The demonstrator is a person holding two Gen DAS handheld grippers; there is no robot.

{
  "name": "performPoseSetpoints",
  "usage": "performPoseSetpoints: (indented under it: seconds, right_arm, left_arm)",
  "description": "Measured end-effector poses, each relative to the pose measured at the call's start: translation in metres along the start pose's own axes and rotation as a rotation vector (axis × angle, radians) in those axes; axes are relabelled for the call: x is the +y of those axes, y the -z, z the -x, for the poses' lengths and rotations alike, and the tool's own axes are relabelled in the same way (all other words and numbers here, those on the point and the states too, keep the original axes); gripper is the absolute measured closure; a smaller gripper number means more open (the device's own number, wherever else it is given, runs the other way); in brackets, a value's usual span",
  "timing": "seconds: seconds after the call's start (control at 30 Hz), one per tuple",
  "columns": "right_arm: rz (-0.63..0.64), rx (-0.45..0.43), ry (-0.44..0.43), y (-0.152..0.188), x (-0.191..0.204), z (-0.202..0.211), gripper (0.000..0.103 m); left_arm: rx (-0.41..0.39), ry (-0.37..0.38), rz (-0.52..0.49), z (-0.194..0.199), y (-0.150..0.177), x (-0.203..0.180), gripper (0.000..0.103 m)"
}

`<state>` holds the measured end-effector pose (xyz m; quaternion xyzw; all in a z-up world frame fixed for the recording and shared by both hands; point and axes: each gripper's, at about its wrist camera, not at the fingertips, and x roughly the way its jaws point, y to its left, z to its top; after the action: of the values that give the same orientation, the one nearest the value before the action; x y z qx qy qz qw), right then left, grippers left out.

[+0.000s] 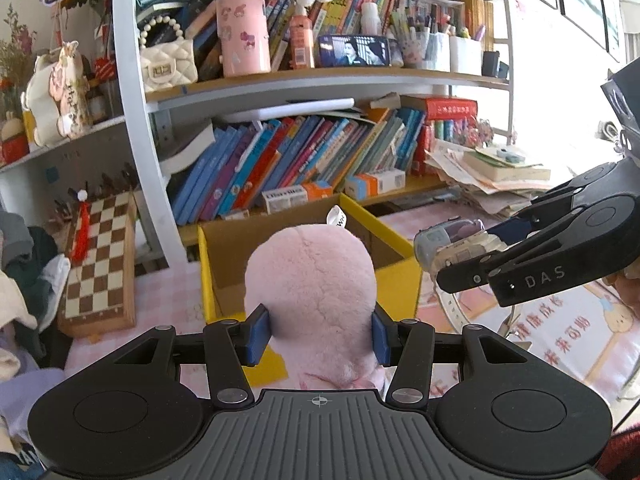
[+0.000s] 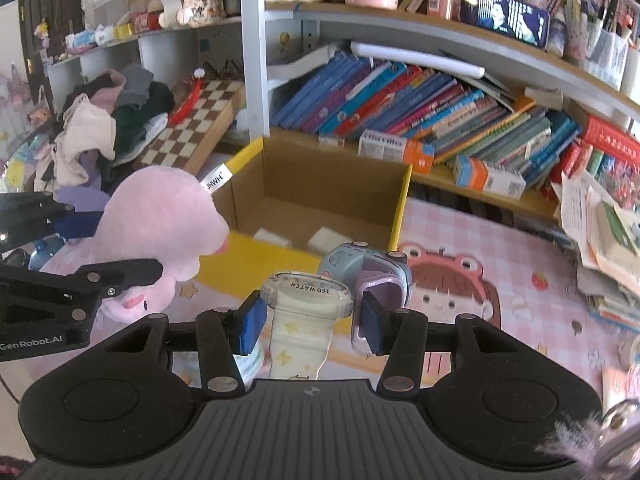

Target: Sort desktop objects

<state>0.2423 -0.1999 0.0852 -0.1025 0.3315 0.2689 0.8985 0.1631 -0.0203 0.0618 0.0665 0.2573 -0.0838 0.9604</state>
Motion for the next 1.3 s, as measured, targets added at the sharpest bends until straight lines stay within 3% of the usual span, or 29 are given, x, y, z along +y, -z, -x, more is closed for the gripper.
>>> performPoseSetpoints:
  seconds: [0.8, 1.3]
  right_arm:
    - [0.095, -0.101, -0.065, -0.069, -0.024, -0.04, 0.056]
    - [0.024, -0.015, -0.103, -0.03, -0.024, -0.025, 0.056]
  left_arm:
    - [-0.033, -0.081, -0.017, -0.047, -0.043, 0.012, 0.054]
    - [-0.016, -0.057, 0.004, -0.045, -0.037, 0.013, 0.054]
